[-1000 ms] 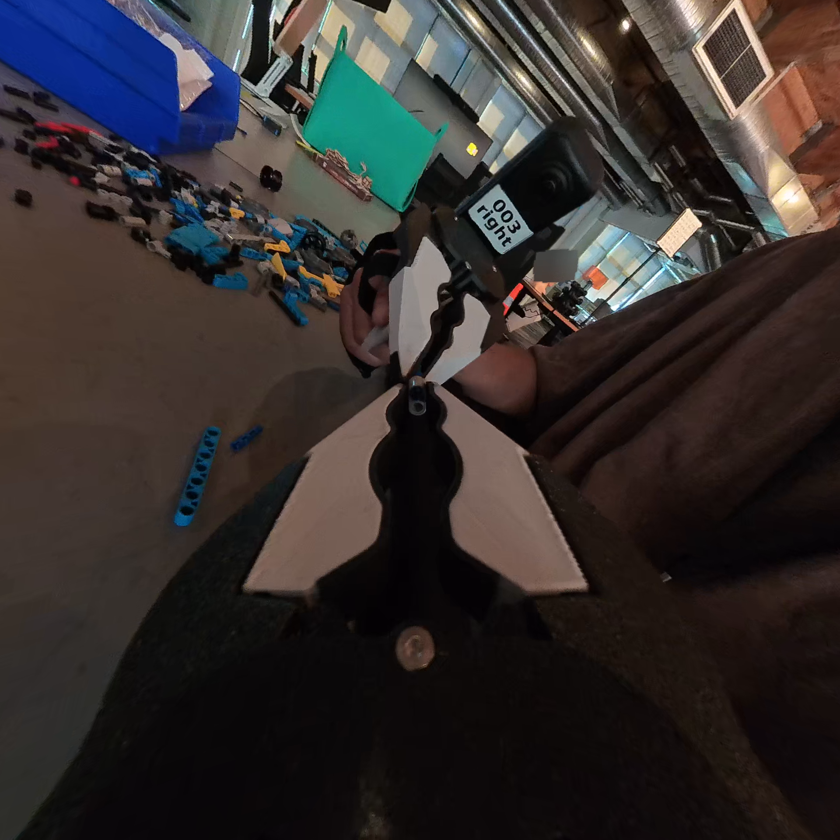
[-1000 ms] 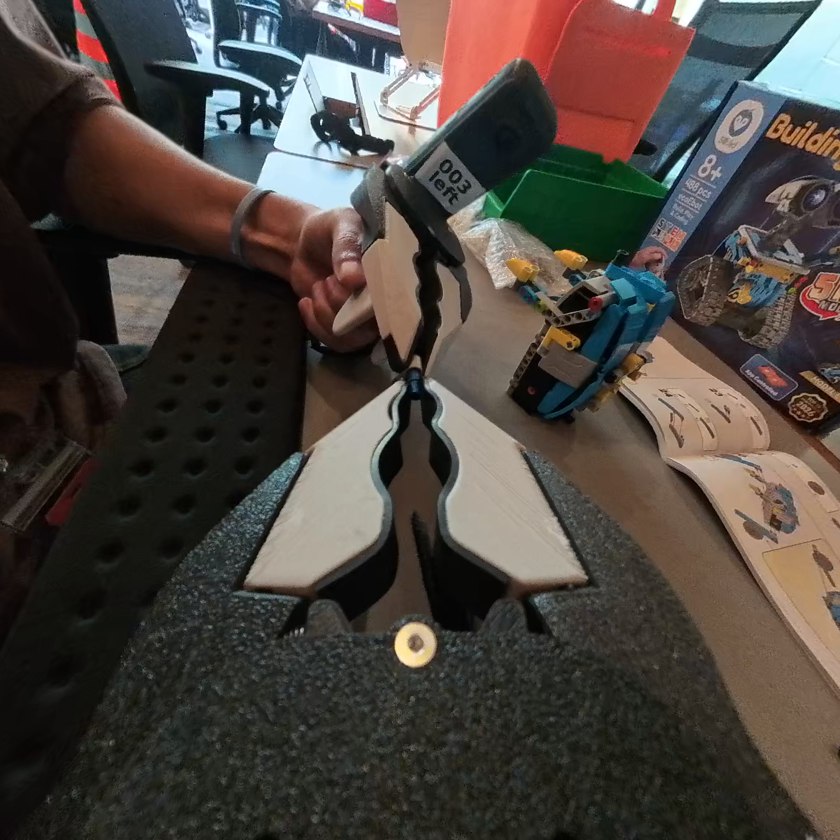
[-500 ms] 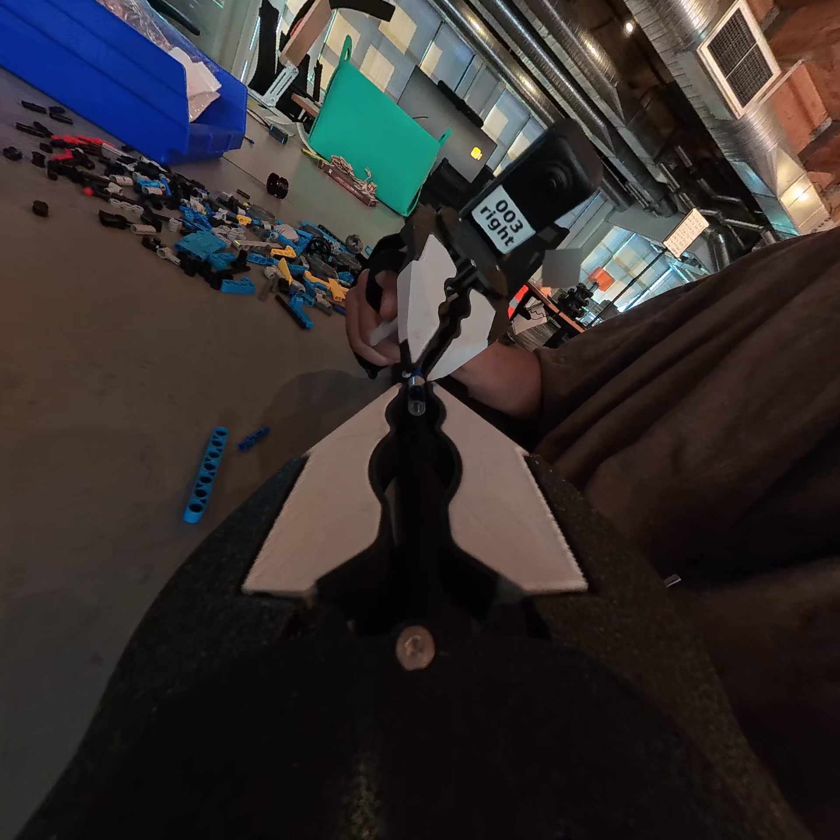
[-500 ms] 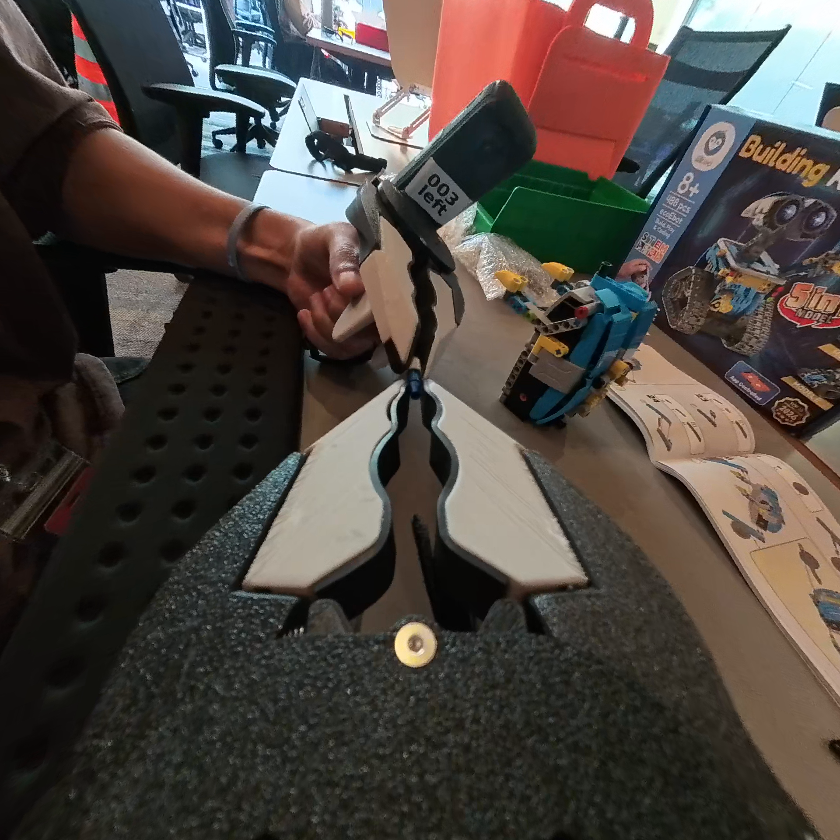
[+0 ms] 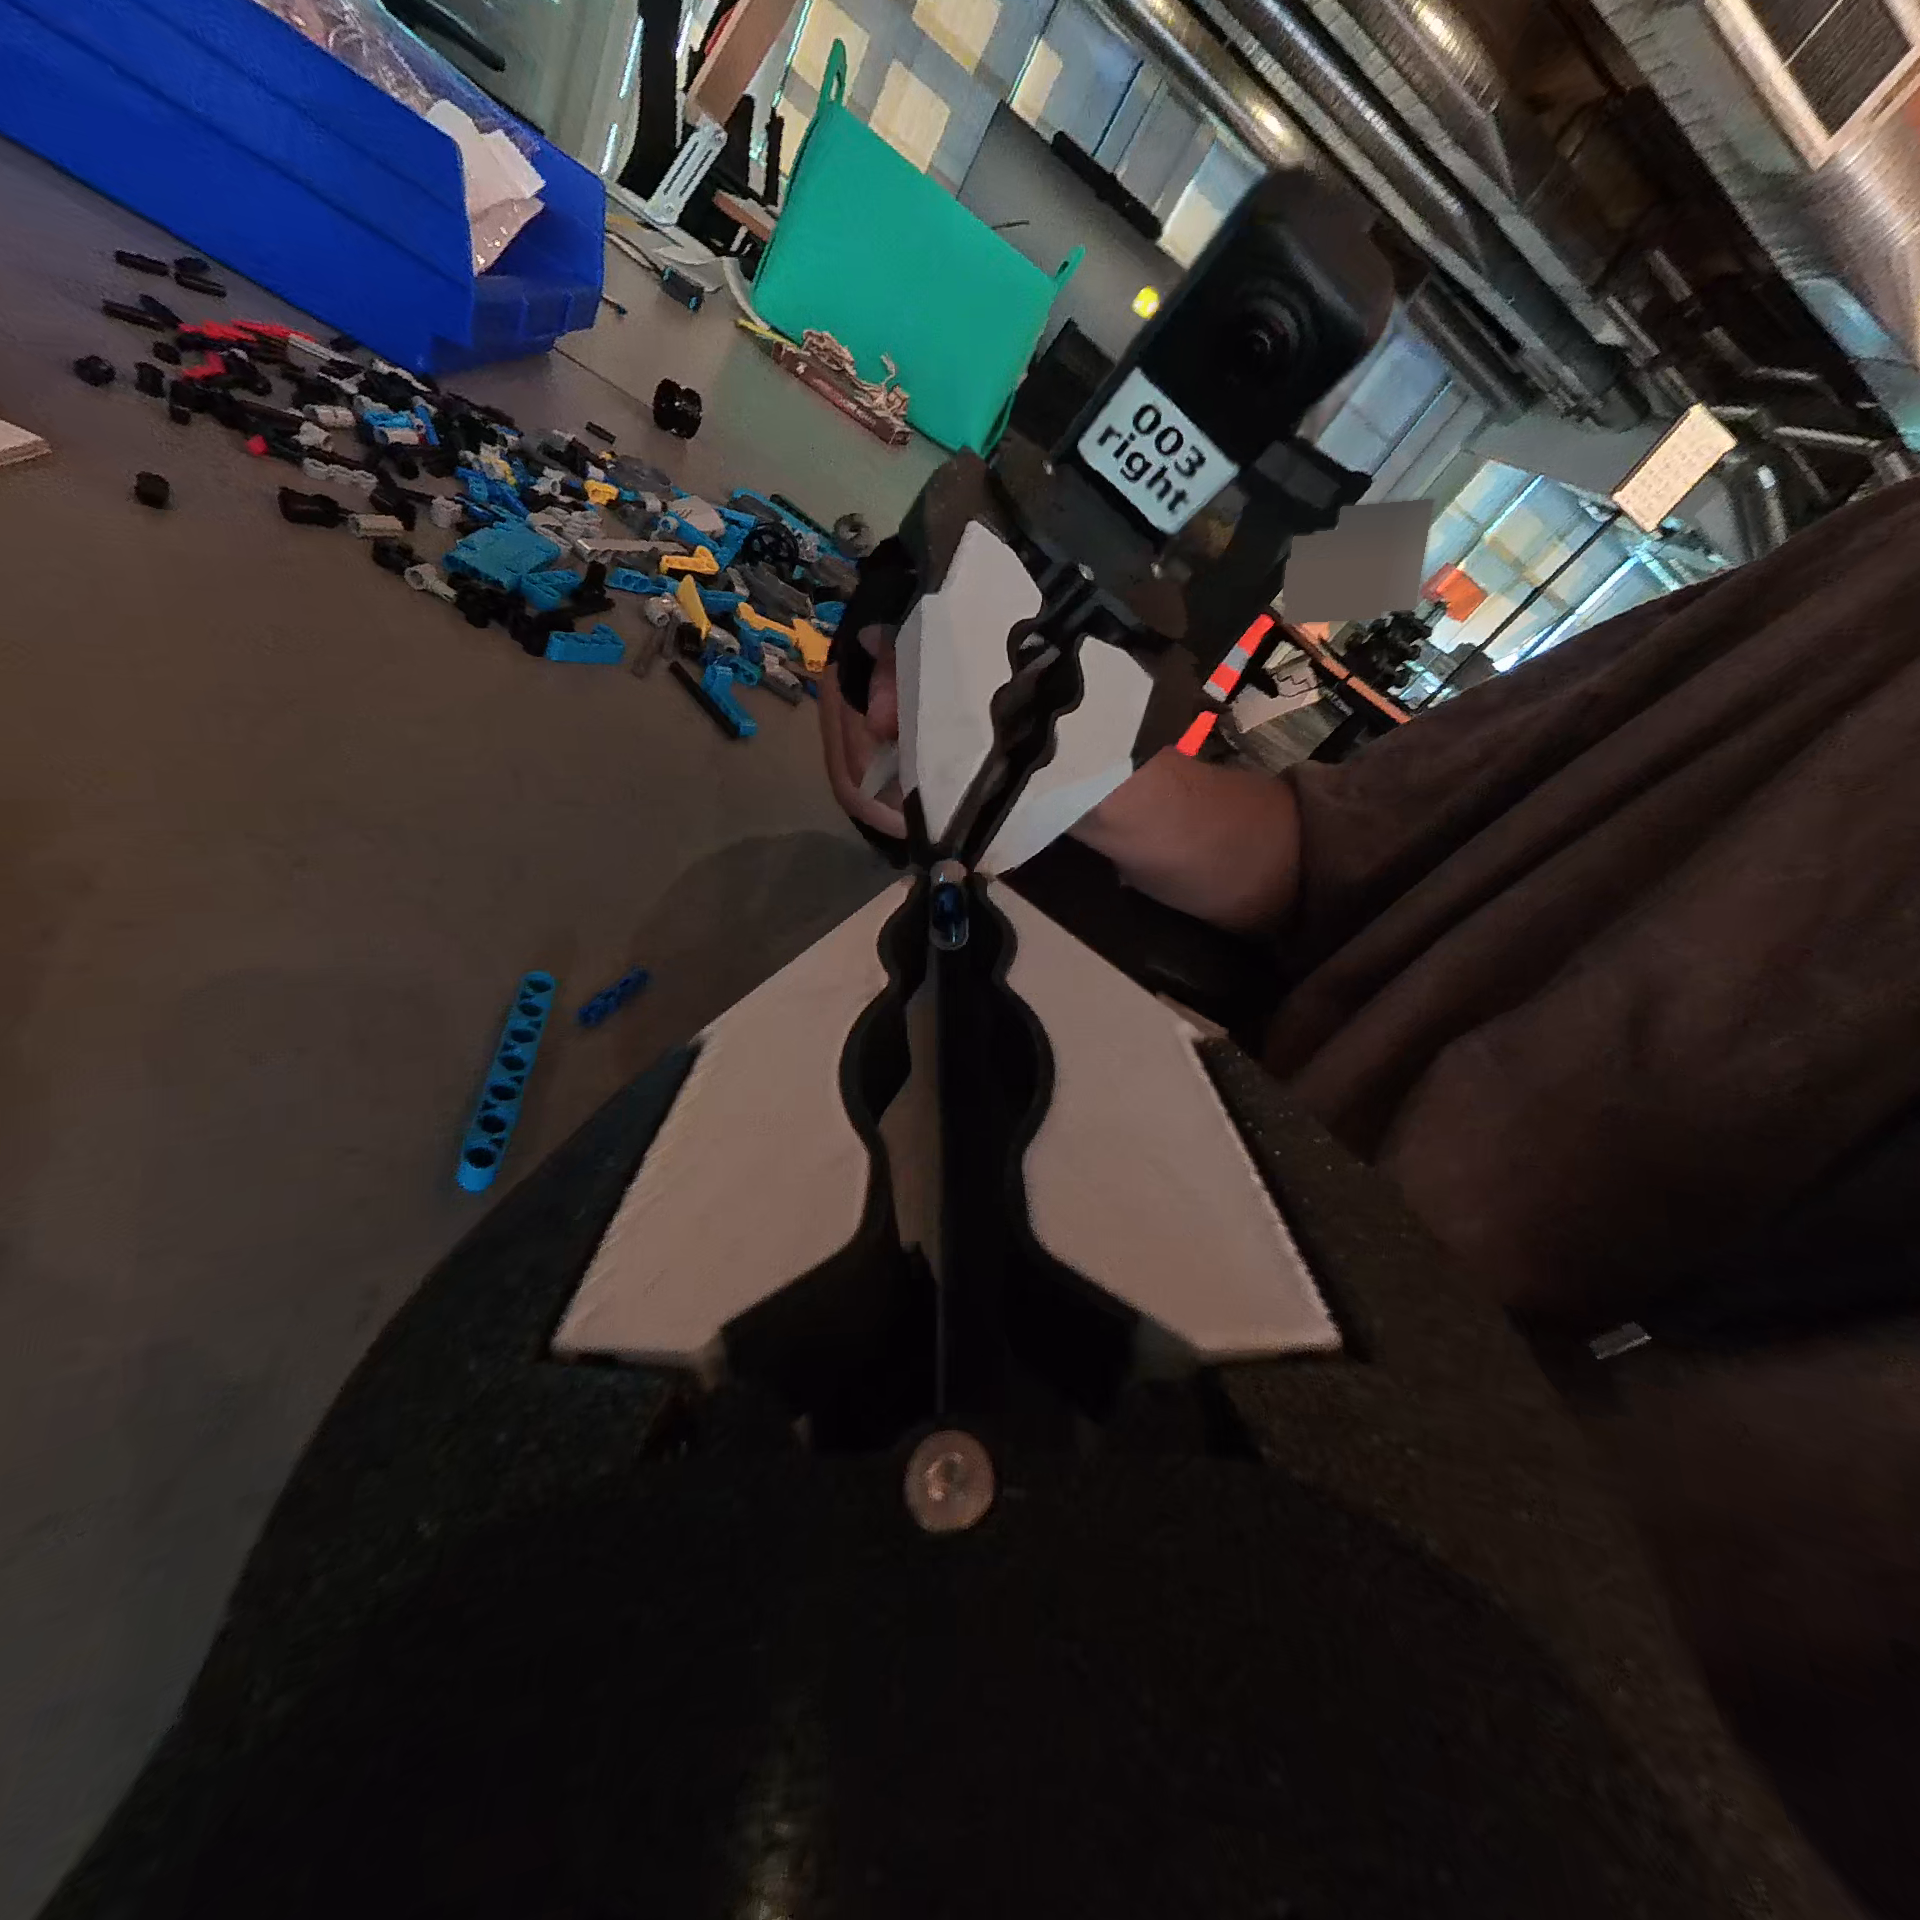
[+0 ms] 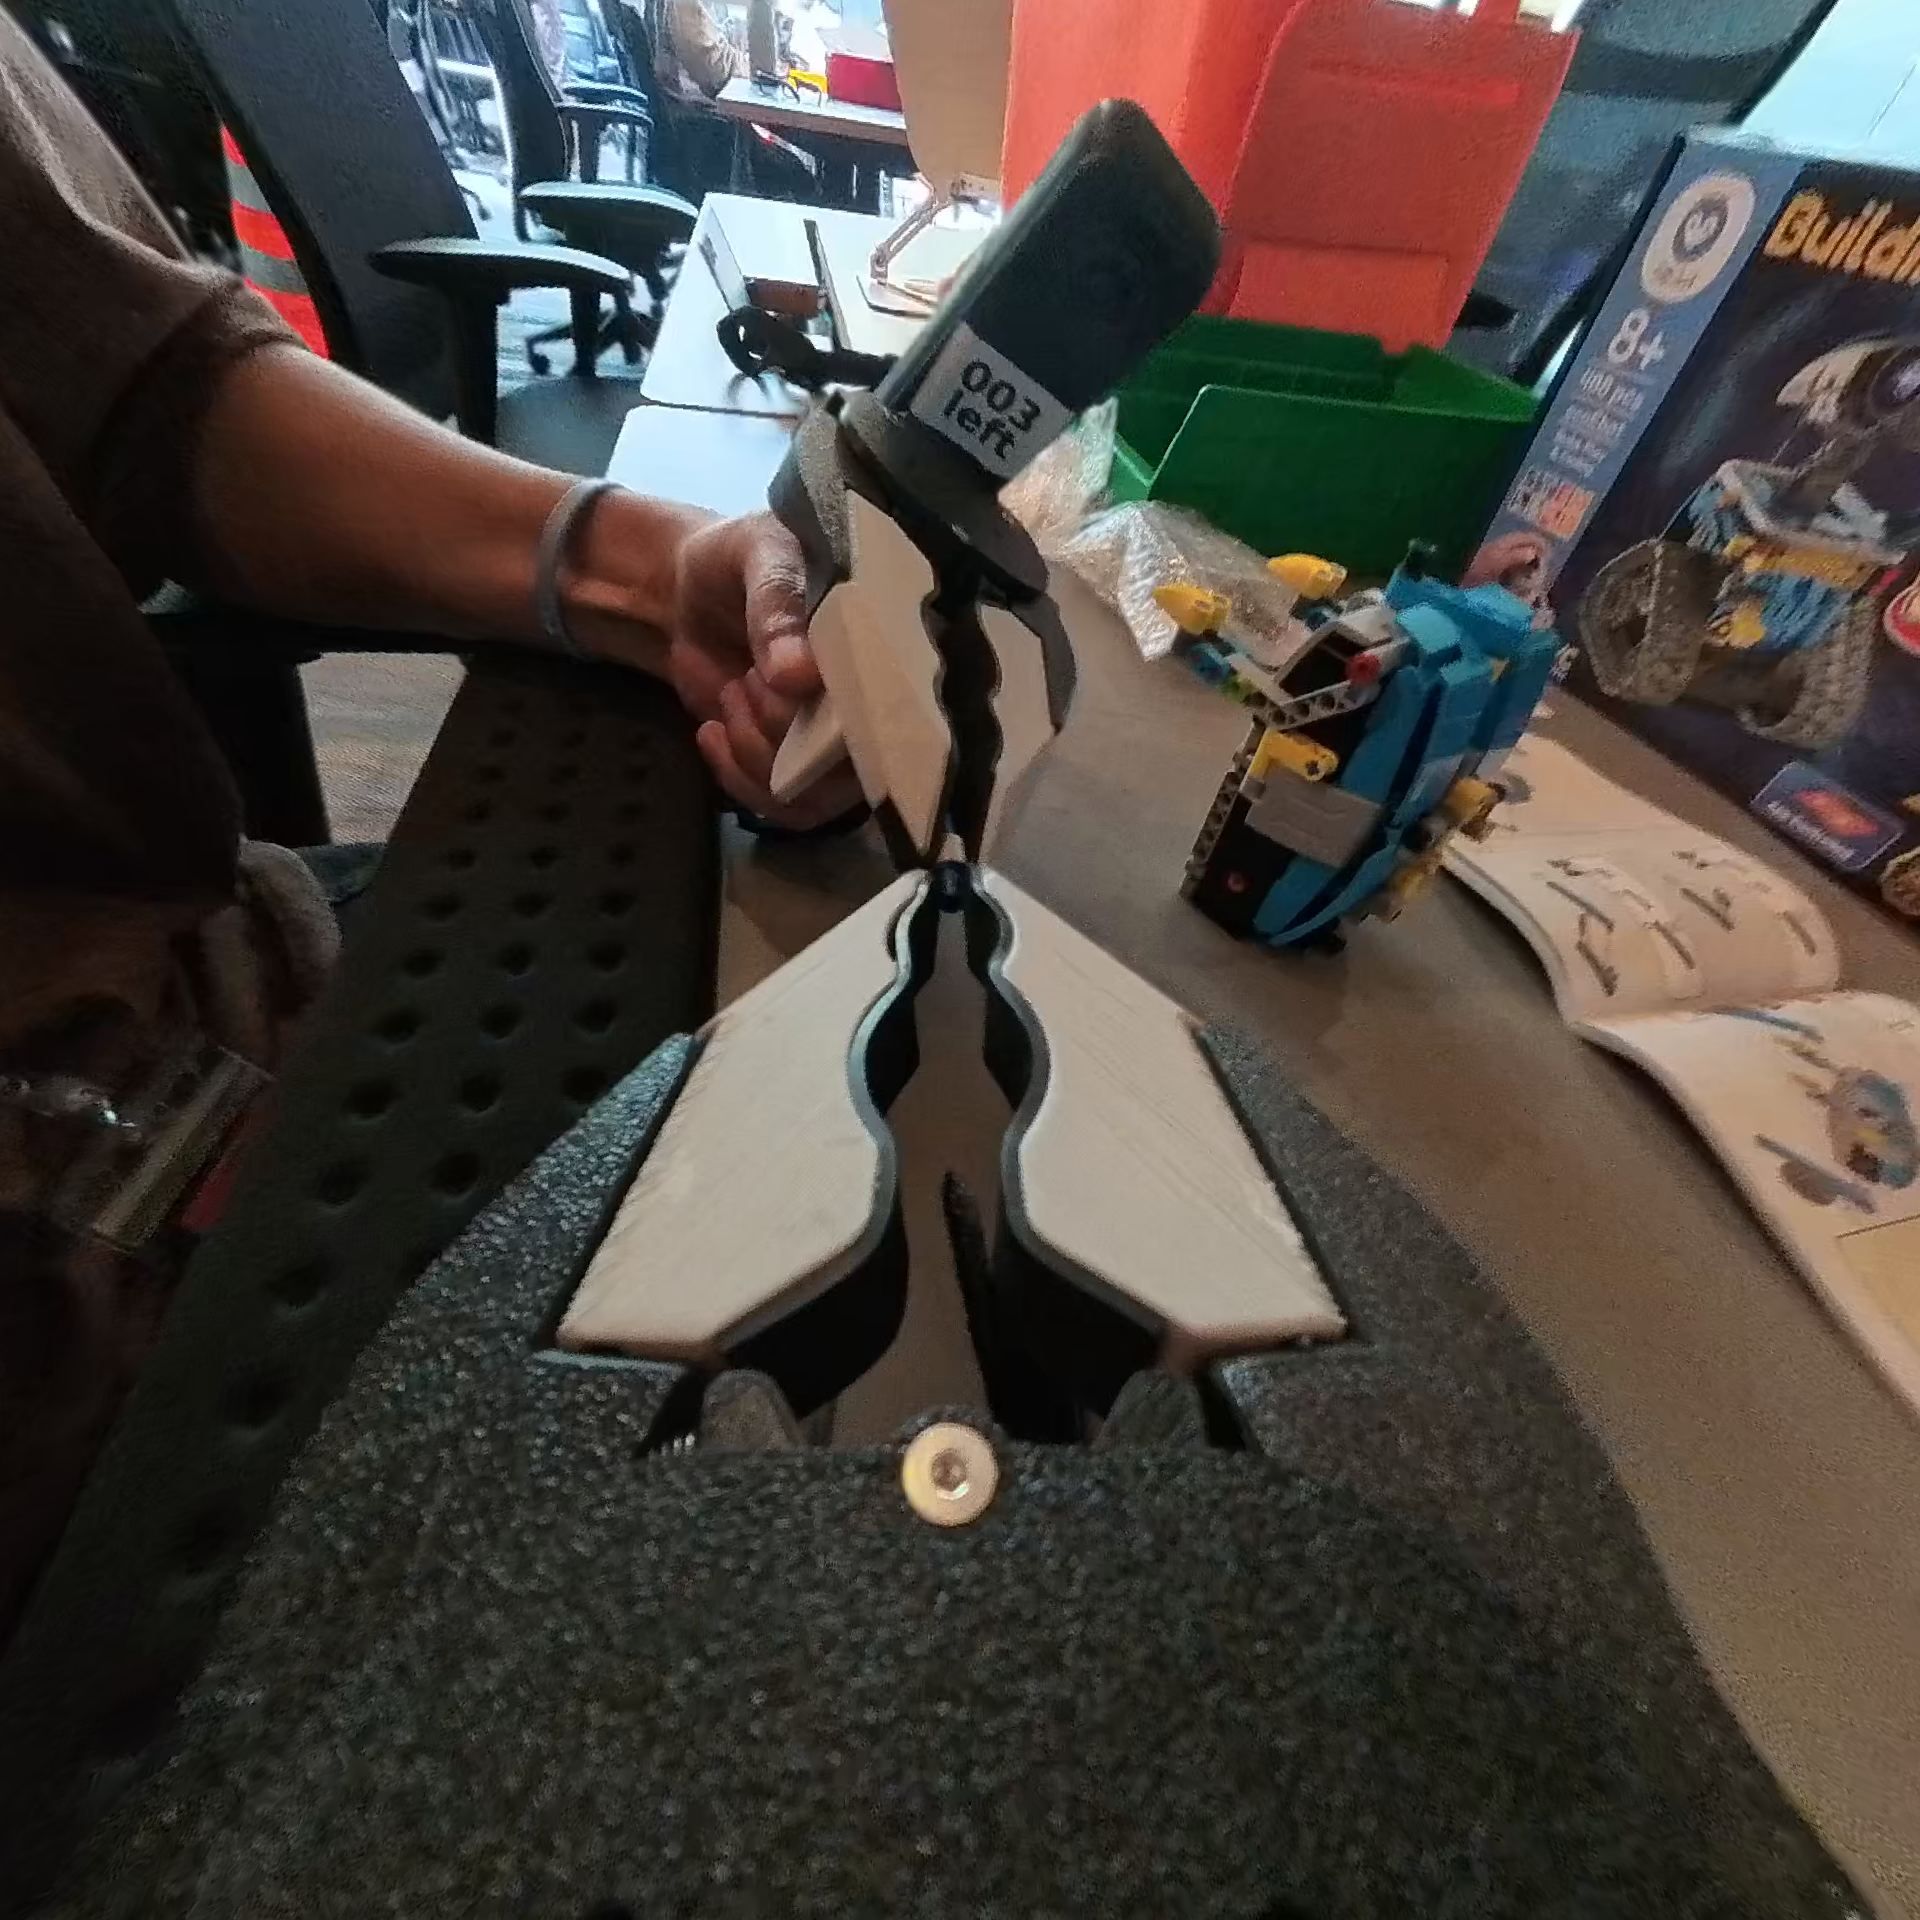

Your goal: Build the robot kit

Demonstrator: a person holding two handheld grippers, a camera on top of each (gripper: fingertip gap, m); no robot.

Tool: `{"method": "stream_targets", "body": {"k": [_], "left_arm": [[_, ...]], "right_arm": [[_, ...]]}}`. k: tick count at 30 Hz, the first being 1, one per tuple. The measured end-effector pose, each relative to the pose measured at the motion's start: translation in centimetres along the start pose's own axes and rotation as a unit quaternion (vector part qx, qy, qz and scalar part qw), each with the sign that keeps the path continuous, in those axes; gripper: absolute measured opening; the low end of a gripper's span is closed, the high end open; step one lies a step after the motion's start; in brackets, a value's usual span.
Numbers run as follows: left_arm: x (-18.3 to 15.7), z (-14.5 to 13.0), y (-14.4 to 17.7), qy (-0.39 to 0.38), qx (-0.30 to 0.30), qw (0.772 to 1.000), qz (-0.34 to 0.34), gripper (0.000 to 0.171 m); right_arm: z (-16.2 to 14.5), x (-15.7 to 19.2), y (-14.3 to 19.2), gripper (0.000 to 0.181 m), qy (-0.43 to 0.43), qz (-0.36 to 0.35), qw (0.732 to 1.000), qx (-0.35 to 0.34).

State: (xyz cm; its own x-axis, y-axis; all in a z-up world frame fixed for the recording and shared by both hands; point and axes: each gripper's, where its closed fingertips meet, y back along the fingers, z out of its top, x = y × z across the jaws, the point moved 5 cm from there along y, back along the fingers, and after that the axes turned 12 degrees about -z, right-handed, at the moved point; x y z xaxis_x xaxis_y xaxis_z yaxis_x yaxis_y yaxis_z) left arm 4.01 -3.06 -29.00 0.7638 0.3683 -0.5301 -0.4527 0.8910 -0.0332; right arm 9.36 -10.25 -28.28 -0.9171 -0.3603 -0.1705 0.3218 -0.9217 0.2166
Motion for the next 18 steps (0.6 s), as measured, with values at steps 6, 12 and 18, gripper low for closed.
{"method": "stream_targets", "body": {"k": [6, 12, 18], "left_arm": [[1.5, -0.3, 1.1, -0.077, 0.048, 0.988, 0.123, 0.007], [1.9, -0.8, 0.7, -0.120, 0.087, 0.974, 0.173, 0.007], [2.0, -1.1, 0.3, -0.131, 0.105, 0.969, 0.183, 0.007]], "right_arm": [[-4.3, -2.9, 0.1, 0.023, -0.019, -0.043, 0.989, 0.139], [-7.9, -3.2, -0.3, 0.019, -0.022, -0.059, 0.963, 0.261], [-8.0, -3.2, -1.6, 0.009, -0.055, -0.049, 0.961, 0.265]]}}
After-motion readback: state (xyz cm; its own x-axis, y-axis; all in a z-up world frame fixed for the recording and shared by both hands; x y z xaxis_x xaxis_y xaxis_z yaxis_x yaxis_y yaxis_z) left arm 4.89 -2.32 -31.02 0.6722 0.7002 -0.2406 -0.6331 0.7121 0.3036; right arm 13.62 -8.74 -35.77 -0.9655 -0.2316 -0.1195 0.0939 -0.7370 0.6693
